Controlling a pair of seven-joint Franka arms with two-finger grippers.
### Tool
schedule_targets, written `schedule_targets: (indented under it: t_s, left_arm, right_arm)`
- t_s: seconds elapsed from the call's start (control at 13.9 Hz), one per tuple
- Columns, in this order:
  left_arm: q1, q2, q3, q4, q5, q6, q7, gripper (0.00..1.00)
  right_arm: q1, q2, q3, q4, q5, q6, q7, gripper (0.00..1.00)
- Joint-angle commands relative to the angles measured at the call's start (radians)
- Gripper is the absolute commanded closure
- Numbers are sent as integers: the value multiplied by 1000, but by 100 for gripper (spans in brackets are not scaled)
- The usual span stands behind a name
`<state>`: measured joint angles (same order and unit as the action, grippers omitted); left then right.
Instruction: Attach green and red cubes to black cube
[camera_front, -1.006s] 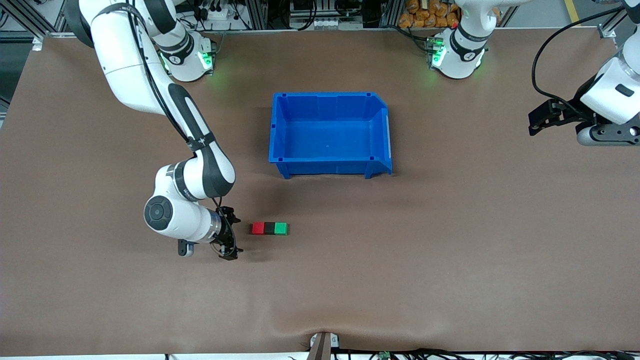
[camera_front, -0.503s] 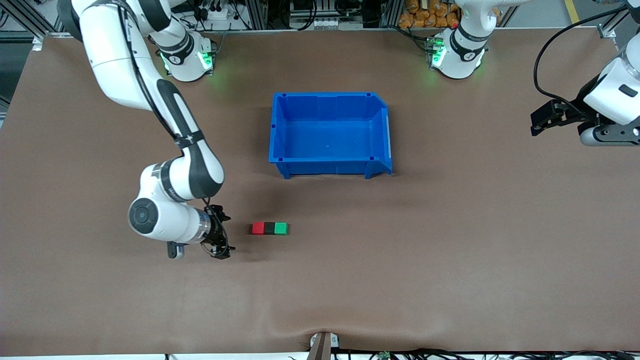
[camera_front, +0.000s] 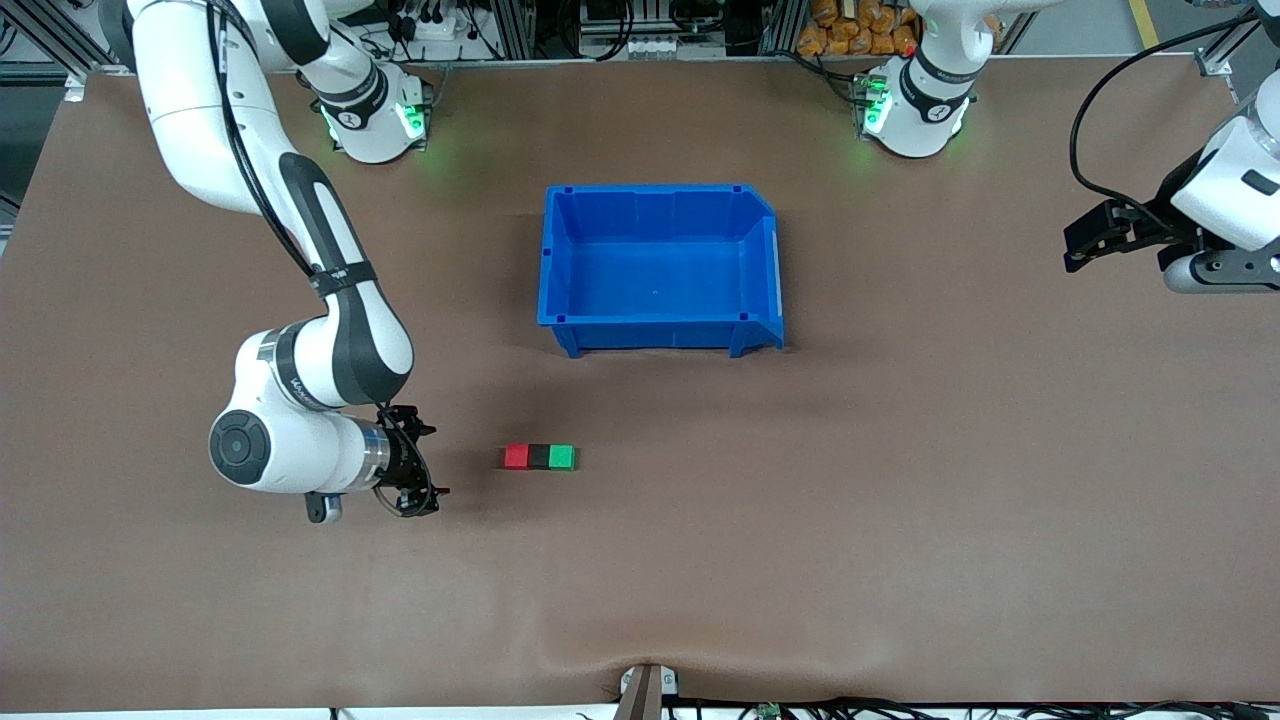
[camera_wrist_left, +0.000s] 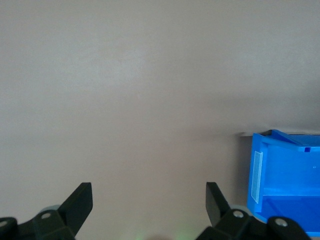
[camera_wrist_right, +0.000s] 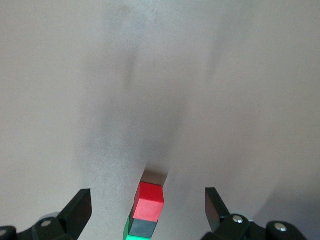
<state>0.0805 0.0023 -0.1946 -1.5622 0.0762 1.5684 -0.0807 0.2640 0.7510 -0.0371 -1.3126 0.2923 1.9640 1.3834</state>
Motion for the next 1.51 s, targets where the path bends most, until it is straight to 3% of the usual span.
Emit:
schedule_targets:
  t_s: [0.0, 0.86, 1.44]
  left_arm:
    - [8, -21, -3, -15, -22, -4, -2, 0]
    - [7, -21, -9, -15, -53, -4, -74, 0]
    - [4, -21, -12, -15, -44, -4, -68, 0]
  right_arm:
    - [-11, -27, 11, 3, -13, -22, -43, 0]
    - [-42, -85, 13, 3, -16, -62, -181, 0]
    - [-158, -110, 82, 1, -15, -82, -245, 0]
